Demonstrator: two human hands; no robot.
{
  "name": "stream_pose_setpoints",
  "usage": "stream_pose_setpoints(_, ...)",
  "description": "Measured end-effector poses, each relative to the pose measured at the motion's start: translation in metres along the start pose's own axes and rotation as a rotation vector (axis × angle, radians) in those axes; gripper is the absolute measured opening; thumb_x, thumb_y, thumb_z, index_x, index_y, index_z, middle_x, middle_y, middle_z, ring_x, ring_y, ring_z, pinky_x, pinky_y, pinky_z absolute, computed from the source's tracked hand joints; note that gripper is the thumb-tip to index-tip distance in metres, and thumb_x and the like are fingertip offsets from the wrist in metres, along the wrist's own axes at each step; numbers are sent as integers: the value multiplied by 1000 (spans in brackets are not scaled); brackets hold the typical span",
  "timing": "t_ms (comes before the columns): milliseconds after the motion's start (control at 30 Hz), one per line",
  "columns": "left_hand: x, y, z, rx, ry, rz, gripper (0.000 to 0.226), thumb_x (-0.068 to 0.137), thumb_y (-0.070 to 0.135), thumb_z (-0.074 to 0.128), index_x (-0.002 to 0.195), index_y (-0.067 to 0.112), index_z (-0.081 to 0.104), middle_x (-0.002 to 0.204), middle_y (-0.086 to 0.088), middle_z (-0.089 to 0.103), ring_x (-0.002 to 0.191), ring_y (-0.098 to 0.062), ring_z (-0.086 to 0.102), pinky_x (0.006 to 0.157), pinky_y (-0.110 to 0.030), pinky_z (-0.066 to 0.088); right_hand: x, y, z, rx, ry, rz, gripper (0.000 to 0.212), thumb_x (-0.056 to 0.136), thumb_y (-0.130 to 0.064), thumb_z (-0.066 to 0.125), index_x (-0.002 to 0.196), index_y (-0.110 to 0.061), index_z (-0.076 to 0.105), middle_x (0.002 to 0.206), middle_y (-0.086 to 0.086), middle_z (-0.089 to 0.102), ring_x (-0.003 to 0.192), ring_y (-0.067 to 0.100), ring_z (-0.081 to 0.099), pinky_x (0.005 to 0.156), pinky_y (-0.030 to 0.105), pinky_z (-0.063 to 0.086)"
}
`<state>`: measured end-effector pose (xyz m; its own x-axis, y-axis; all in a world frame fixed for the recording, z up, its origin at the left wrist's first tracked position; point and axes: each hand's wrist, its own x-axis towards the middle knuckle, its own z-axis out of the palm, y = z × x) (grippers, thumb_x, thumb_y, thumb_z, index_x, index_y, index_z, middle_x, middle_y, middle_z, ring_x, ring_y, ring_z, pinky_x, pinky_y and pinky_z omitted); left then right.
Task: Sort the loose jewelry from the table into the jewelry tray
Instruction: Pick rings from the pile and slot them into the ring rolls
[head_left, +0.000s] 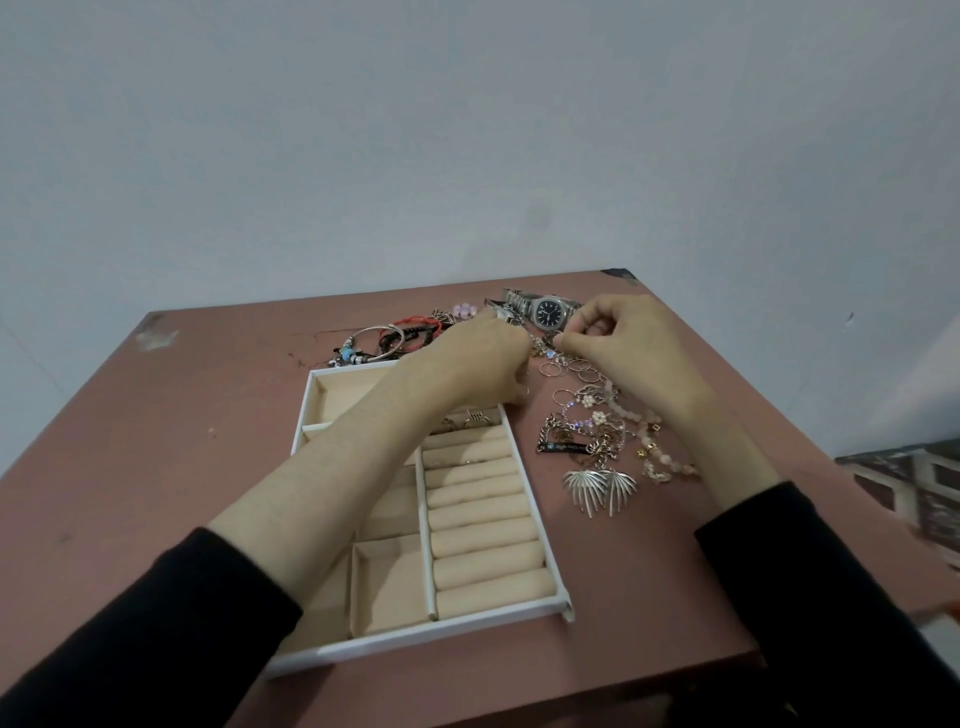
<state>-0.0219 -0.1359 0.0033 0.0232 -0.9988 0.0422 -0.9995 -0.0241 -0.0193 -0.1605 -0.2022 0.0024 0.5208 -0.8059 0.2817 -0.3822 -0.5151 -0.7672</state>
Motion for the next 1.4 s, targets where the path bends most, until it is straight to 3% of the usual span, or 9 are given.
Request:
stream_pose_setpoints(133,0,3,-5,22,-77,25,39,81,27,57,51,17,36,53,3,36,61,-19,26,94,-43,39,-1,-1,-1,-8,10,10,18,75,-18,72,63,-22,61,52,-8,48,49,6,43,52,22,34)
stream_pose_setpoints(267,-7,1,-7,-202,-79,-16,29,83,26,59,69,1,62,56,-6,49,60,-21,40,66,-29,42,-1,-1,-1,35,21,18,16,75,-18,73,64,-22,61,55,-6,51,53,8,46,56,24,38)
stream_pose_setpoints(367,-15,-4,-12,-549,-22,-69,25,87,18,56,79,-5,64,65,-7,47,56,-12,34,46,-15,28,-3,-4,-2,109,13,37,13,78,-18,72,69,-20,61,65,-3,60,60,9,52,59,22,43)
stream_pose_setpoints(500,-21,-10,-8,-940,118,-191,25,89,21,56,76,1,60,70,-8,42,70,-17,35,60,-21,32,-5,-8,1,468,-88,155,13,84,-11,66,76,-14,57,78,8,69,71,22,61,63,34,49)
stream_pose_setpoints(633,-22,-11,-4,-1137,187,-275,24,91,21,55,93,1,68,70,6,61,69,-4,55,63,-21,41,-5,-13,6,705,-179,181,18,87,-2,59,75,-12,52,87,15,67,70,20,62,58,25,54)
stream_pose_setpoints(833,-19,-10,-4,-1173,202,-319,22,89,19,57,68,17,65,53,16,56,52,4,49,57,-20,39,-4,-11,7,717,-165,177,17,87,-3,59,74,-13,53,80,10,69,72,21,65,60,24,54)
stream_pose_setpoints(1000,-18,-8,-6,-1221,219,-338,20,90,10,52,73,7,64,69,-3,63,56,-2,56,54,-14,45,-3,-11,5,785,-133,196,15,87,-1,59,75,-11,54,79,13,68,71,24,65,61,25,55)
stream_pose_setpoints(1133,-21,-8,-7,-1325,266,-317,22,89,1,52,68,4,61,51,2,63,47,-3,57,51,-12,49,-4,-12,5,841,-149,195,15,86,0,59,76,-9,54,80,15,68,67,21,68,60,24,56)
stream_pose_setpoints(1400,-48,-18,-8,-1153,374,-339,11,80,-2,64,86,8,66,61,-2,66,53,-8,60,66,-18,54,-8,-14,6,752,-262,126,12,83,-1,63,75,-8,58,77,15,70,73,26,66,67,28,56)
